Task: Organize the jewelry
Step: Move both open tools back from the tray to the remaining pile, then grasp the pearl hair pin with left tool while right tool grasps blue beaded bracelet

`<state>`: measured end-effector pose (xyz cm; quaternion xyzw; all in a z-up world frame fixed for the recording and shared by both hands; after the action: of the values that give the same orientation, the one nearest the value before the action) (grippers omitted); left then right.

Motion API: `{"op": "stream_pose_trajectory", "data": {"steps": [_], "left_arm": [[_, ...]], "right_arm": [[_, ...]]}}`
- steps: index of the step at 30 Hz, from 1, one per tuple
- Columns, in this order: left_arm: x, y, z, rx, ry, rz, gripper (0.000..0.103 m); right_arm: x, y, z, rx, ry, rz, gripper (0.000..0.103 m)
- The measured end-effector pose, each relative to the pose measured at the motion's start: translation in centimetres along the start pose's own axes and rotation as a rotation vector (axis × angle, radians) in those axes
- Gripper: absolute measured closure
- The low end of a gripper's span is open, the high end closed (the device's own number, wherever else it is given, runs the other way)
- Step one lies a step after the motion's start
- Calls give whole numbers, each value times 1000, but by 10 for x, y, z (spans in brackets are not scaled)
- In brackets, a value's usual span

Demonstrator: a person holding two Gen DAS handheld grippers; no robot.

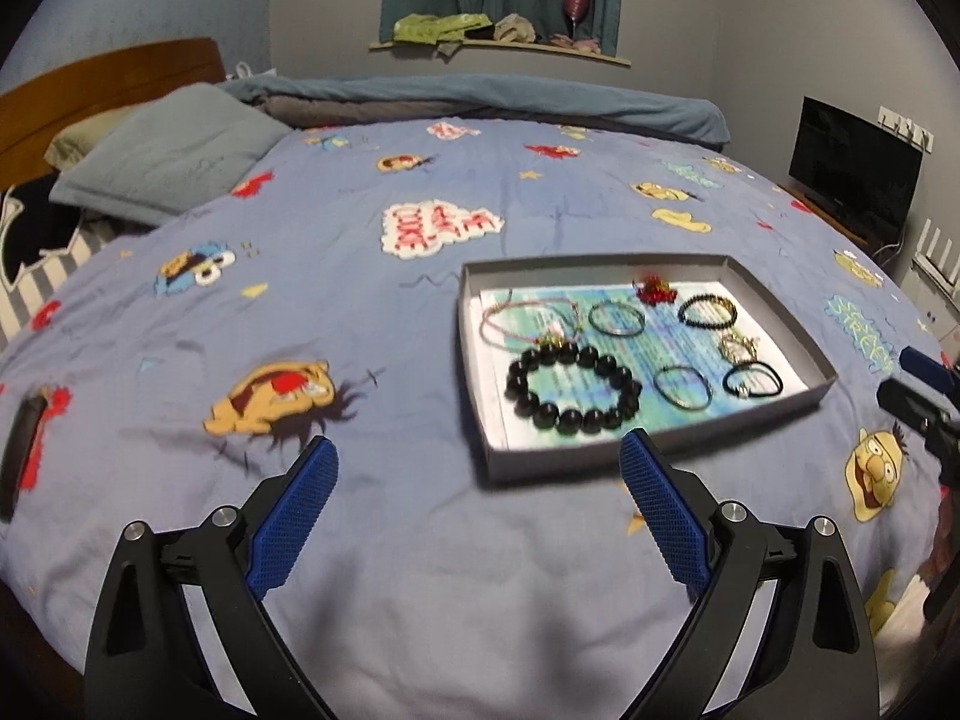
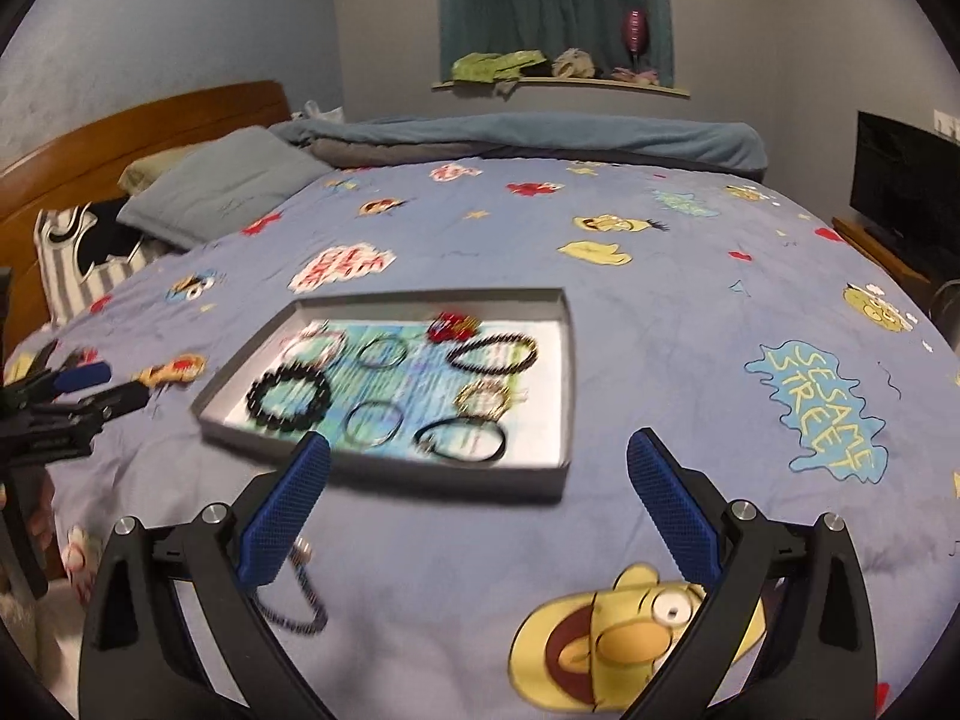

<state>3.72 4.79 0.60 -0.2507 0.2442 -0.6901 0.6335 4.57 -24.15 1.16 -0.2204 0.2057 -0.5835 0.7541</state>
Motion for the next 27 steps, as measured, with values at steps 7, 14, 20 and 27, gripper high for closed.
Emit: {"op": "stream_pose_trajectory", "data": {"steps": [7,14,20,27], "left_arm": [[7,1,-23,-13,13,-20,9],[7,14,-40,-50,20,-26,9],[13,19,-47,-69,27,-59,9],[28,24,-49,-74,61,-99,9]], "right_arm": [[-25,9,-34,-81,-32,74,5],[-46,24,-64,-147,-84,137,5],[-63,31,-78,-174,-137,188,10],[-73,42,-79,-199,-166,184,60]]}}
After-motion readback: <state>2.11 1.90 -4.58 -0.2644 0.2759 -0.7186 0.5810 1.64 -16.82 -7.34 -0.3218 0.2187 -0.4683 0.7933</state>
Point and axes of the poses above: each gripper's, at about its wrist camera, not at the fingertips, and y roughly the way its jaws point, x to its right, z to its top, the point moved 1 cm from there along y, roughly the way its jaws point, and after that the axes turned 1 degree about x, right-handed, at the moved point
